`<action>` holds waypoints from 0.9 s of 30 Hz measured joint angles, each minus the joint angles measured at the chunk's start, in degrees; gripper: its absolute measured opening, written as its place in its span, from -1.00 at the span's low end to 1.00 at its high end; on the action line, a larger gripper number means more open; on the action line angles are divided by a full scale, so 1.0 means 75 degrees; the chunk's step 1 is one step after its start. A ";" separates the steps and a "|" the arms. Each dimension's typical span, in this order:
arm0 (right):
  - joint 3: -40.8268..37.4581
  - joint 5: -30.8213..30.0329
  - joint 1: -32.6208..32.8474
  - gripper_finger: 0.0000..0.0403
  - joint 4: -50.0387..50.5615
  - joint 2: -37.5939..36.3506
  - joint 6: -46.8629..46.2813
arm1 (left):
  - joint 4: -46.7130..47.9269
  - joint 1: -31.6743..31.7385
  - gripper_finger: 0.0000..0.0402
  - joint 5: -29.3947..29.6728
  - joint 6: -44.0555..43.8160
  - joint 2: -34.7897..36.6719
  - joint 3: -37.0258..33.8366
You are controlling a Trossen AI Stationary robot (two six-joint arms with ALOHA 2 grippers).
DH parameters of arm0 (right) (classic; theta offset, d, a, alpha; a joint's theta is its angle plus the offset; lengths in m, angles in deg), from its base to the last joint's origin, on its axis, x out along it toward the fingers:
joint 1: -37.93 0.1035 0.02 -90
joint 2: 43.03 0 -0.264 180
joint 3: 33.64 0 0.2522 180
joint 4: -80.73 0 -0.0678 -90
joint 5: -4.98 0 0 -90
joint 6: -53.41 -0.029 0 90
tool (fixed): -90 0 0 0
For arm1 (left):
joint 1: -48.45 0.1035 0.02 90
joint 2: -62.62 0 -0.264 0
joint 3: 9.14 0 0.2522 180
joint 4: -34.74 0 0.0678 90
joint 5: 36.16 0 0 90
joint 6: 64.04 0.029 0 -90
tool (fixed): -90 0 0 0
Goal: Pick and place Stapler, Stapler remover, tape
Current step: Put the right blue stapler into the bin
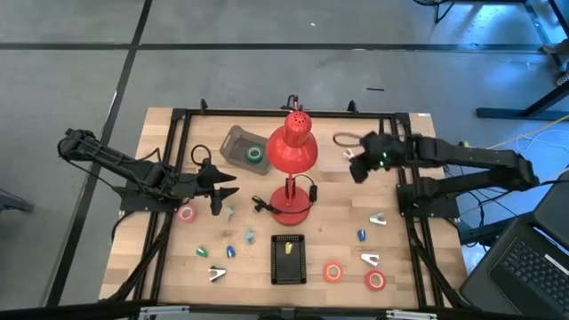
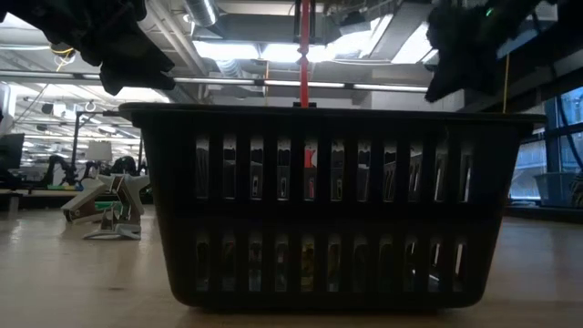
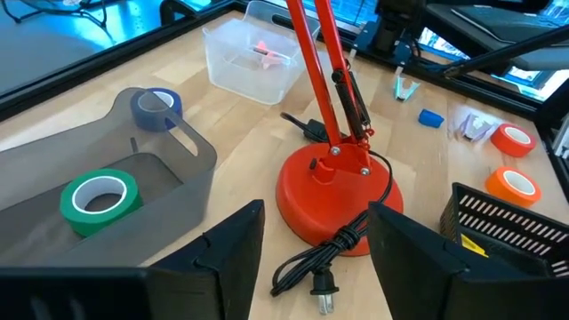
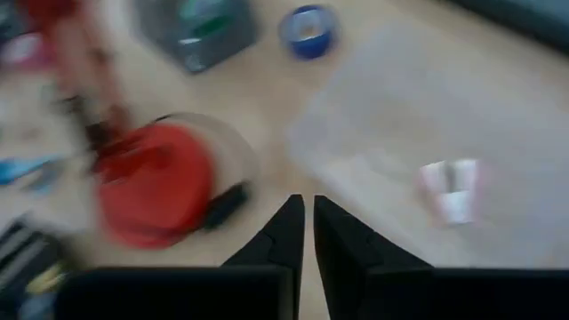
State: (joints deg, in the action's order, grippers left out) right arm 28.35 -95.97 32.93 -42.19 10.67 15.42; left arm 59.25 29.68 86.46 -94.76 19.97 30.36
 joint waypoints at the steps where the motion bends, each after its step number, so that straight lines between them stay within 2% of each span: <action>1: 0.0000 -0.0046 0.0379 -0.89 0.0002 -0.0015 -0.0275 | -0.0001 0.0000 -0.06 0.0001 -0.0003 0.0000 0.0000; 5: 0.0000 -0.0627 0.1972 -0.97 0.0007 0.0093 -0.1516 | -0.0001 0.0000 -0.05 0.0000 -0.0009 0.0000 -0.0001; 9: 0.0000 -0.1044 0.3495 -0.97 -0.0030 0.0423 -0.2907 | 0.0011 0.0000 -0.06 -0.0004 -0.0076 0.0000 -0.0003; 14: 0.0000 -0.1436 0.4957 -0.95 -0.0025 0.1040 -0.4792 | 0.0029 0.0000 -0.05 -0.0003 -0.0153 0.0000 -0.0003; 19: 0.0000 -0.1519 0.5788 -0.98 -0.0011 0.1730 -0.6355 | 0.0029 0.0000 -0.06 -0.0003 -0.0233 0.0000 -0.0003; 27: 0.0000 -0.1537 0.6361 -0.96 0.0235 0.2464 -0.8207 | 0.0029 0.0000 -0.05 0.0118 -0.0341 0.0000 -0.0003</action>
State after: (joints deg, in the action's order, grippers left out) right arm 28.35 -107.50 80.63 -40.43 29.15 -46.13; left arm 59.46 29.68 87.35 -97.31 19.97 30.33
